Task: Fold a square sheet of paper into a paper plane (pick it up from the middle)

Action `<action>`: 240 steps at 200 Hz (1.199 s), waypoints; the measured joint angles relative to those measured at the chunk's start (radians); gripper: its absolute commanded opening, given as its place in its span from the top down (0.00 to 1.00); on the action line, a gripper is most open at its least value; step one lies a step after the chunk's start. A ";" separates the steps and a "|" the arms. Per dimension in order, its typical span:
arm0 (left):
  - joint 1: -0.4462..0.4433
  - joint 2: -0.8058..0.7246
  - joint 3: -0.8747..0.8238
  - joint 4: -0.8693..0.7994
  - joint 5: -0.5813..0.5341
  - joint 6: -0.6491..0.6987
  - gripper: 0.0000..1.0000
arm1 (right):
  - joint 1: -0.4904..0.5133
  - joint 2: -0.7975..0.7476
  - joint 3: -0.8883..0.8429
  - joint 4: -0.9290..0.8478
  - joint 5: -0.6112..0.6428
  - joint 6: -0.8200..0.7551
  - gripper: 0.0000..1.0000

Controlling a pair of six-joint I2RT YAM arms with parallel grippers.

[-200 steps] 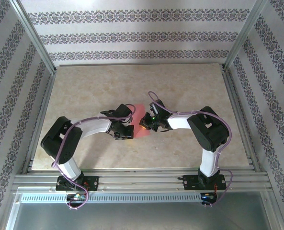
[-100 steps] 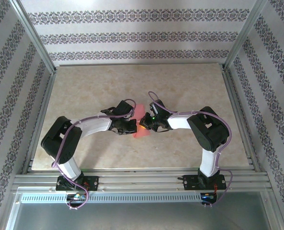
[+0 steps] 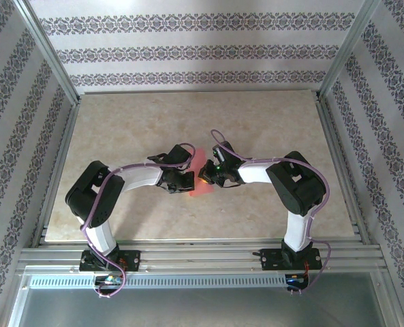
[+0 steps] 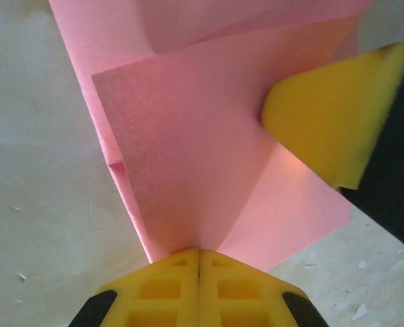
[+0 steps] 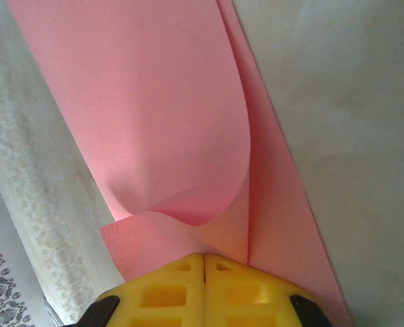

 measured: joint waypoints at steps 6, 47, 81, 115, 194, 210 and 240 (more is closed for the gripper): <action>0.000 0.001 0.000 0.000 0.000 0.000 1.00 | 0.000 0.000 0.001 -0.001 0.000 0.000 0.95; 0.000 0.002 0.000 0.000 -0.003 0.000 1.00 | 0.000 0.000 0.001 -0.001 0.000 0.000 0.95; 0.000 0.002 0.000 -0.001 -0.018 0.000 1.00 | 0.000 0.000 0.002 0.000 0.000 0.000 0.95; 0.000 0.002 0.000 -0.001 -0.023 0.000 1.00 | 0.000 -0.002 0.002 0.005 -0.005 -0.008 0.94; 0.000 0.004 -0.001 -0.002 -0.022 0.000 1.00 | 0.057 -0.070 -0.011 0.008 -0.024 -0.052 0.94; 0.000 0.004 -0.002 -0.002 -0.022 0.000 1.00 | 0.063 -0.070 -0.033 0.015 -0.008 -0.042 0.94; 0.000 0.004 -0.002 -0.002 -0.022 0.000 1.00 | 0.064 -0.069 -0.060 0.000 0.005 -0.022 0.94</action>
